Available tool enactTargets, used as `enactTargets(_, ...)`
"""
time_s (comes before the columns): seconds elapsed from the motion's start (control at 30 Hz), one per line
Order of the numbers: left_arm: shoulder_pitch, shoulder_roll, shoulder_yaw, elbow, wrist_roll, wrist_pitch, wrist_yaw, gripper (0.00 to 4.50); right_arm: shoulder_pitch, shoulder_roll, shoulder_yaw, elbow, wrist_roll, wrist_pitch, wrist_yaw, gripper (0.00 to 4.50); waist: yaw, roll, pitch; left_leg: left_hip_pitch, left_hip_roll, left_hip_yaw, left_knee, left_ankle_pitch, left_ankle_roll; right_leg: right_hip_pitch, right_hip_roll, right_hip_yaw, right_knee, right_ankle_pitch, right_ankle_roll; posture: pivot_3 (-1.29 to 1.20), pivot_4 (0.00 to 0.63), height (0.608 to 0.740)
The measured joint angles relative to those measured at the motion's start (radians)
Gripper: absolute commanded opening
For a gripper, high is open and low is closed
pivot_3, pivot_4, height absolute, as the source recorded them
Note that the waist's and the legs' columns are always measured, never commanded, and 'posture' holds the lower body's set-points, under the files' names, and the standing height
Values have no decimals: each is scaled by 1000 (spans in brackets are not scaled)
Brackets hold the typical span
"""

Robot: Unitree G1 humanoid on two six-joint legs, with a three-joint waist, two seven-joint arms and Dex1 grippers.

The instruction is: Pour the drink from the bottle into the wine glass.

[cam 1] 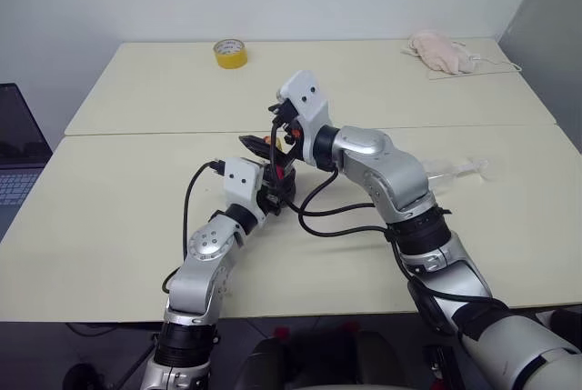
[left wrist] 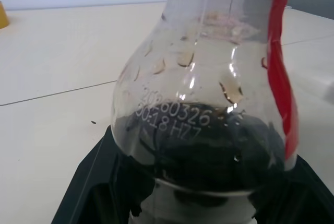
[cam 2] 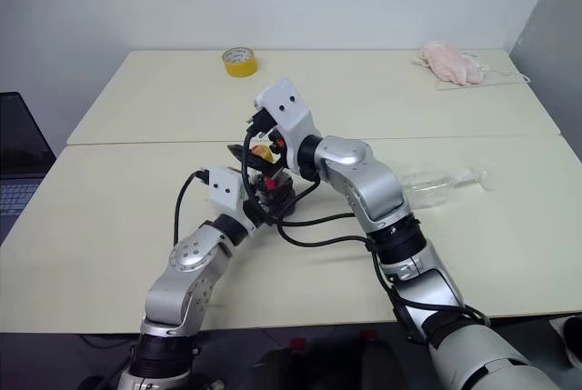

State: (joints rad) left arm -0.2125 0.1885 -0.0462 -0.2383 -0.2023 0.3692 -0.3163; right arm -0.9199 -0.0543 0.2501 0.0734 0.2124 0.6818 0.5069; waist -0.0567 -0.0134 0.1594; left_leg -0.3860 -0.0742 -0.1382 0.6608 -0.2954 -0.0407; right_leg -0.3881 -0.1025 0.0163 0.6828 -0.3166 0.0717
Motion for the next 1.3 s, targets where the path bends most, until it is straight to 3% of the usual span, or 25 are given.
enactTargets(0.97,-11,5,-6,7,3,2,-3,2606,141,-196,-92,-266,154,139,38,4474,5,0,0,0,0,0,0,0,0,0,0,0,0,0,0,0,150,740)
enactTargets(1.3,-9,6,-4,9,3,-3,-3,2606,130,-206,-101,-389,253,173,96,4474,5,0,0,0,0,0,0,0,0,1,0,0,0,0,0,0,150,740)
